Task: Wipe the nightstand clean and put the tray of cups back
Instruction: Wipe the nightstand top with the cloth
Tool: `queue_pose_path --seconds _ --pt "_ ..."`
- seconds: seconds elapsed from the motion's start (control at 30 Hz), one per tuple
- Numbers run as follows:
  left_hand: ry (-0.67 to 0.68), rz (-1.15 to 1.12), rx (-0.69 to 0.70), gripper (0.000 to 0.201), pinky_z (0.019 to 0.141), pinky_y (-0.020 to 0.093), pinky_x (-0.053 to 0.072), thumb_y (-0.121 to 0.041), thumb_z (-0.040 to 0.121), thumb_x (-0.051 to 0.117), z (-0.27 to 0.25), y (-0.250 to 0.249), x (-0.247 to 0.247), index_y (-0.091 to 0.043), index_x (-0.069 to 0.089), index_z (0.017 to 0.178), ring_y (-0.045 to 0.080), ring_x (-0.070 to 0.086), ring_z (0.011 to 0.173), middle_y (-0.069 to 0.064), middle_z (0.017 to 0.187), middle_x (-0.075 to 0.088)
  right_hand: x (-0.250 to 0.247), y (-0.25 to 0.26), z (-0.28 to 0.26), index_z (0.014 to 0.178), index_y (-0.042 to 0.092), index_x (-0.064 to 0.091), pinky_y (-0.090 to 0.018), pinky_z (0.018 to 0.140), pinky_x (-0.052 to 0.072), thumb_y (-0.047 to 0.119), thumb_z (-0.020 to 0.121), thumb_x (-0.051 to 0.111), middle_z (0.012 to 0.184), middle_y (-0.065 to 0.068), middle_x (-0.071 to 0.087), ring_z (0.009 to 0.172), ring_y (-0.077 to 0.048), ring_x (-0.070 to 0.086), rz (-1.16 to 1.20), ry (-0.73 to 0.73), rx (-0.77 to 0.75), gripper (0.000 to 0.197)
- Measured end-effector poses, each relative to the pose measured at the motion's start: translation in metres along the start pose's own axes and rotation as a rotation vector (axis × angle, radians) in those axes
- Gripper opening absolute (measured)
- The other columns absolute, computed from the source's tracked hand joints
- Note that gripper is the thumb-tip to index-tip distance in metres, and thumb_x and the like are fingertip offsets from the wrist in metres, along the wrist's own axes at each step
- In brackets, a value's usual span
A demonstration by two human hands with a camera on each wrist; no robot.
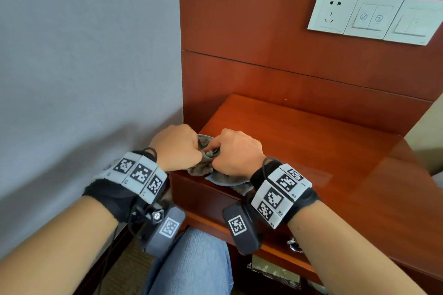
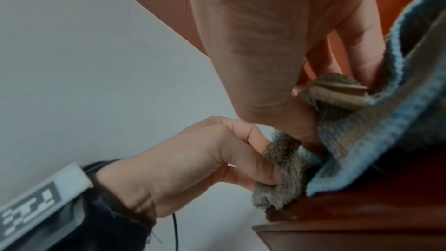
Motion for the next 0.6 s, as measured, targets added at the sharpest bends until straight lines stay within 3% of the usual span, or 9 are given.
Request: queue_pose_path --seconds 0.17,0.27,0.43,0.53,0.6 --pt "-0.033 0.027 0.014 0.016 0.055 0.030 0.042 -0.013 0.063 0.055 -0.025 -0.018 0.006 -0.003 0.067 0.066 0.026 0.058 0.065 0.016 0.087 0.070 0.001 -0.013 -0.017 0.109 0.045 0.069 -0.029 0.073 0.038 0.027 0.079 0.062 0.100 0.015 0.049 0.102 -0.017 0.056 0.013 0.022 -0.007 0.035" --pt "-0.031 0.024 0.030 0.015 0.057 0.032 0.047 -0.012 0.066 0.057 -0.027 -0.025 0.008 -0.005 0.069 0.069 0.031 0.065 0.073 0.014 0.086 0.070 0.003 -0.021 -0.025 0.108 0.045 0.069 -0.029 0.074 0.036 0.028 0.080 0.061 0.098 0.015 0.044 0.101 -0.018 0.056 0.010 -0.008 0.009 0.034" --pt "0.035 -0.047 0.056 0.006 0.062 0.031 0.051 -0.014 0.068 0.071 -0.005 -0.038 0.016 -0.010 0.075 0.071 0.020 0.066 0.074 0.004 0.080 0.072 -0.007 -0.043 -0.025 0.105 0.044 0.070 -0.028 0.072 0.041 0.025 0.078 0.059 0.109 0.011 0.062 0.100 -0.021 0.061 0.005 -0.053 0.101 0.035" --pt "0.037 -0.038 0.103 0.013 0.064 0.040 0.057 -0.019 0.066 0.066 0.016 -0.059 0.025 -0.009 0.074 0.069 0.026 0.068 0.073 0.007 0.075 0.074 -0.017 -0.068 -0.018 0.104 0.045 0.072 -0.027 0.070 0.045 0.025 0.077 0.058 0.110 0.007 0.068 0.095 -0.022 0.064 -0.005 -0.066 0.177 0.036" --pt "0.033 -0.040 0.124 0.014 0.062 0.038 0.055 -0.018 0.069 0.064 0.029 -0.077 0.029 -0.008 0.073 0.068 0.028 0.068 0.070 0.008 0.071 0.073 -0.024 -0.085 -0.014 0.104 0.045 0.072 -0.028 0.071 0.051 0.024 0.077 0.058 0.109 0.005 0.070 0.092 -0.022 0.065 0.001 -0.078 0.234 0.037"
Point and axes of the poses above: each hand's wrist, its own z-axis towards the middle knuckle, its own x-axis out of the palm, y = z × x, the point moved 8 cm from there along z, towards the middle knuckle
